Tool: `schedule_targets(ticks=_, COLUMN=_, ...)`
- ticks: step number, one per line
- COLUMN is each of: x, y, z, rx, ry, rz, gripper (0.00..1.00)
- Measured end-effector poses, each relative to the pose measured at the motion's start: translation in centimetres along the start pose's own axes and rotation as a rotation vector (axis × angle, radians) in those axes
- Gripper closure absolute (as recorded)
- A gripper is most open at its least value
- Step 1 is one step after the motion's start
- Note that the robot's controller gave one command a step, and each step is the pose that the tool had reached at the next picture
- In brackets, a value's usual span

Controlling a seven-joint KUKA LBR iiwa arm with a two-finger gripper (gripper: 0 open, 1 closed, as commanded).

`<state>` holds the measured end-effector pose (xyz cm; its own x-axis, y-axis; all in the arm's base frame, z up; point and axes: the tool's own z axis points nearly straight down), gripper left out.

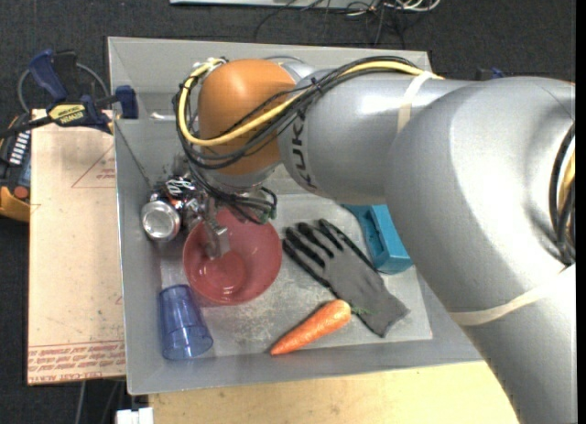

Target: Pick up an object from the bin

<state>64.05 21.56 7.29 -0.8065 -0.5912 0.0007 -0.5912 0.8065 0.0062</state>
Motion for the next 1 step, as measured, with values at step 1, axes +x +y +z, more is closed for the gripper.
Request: schedule_targets(ticks=1, x=0.12, y=0.07, z=-0.50, rx=-0.002, ry=0.003, rz=0.000, gripper=1.00)
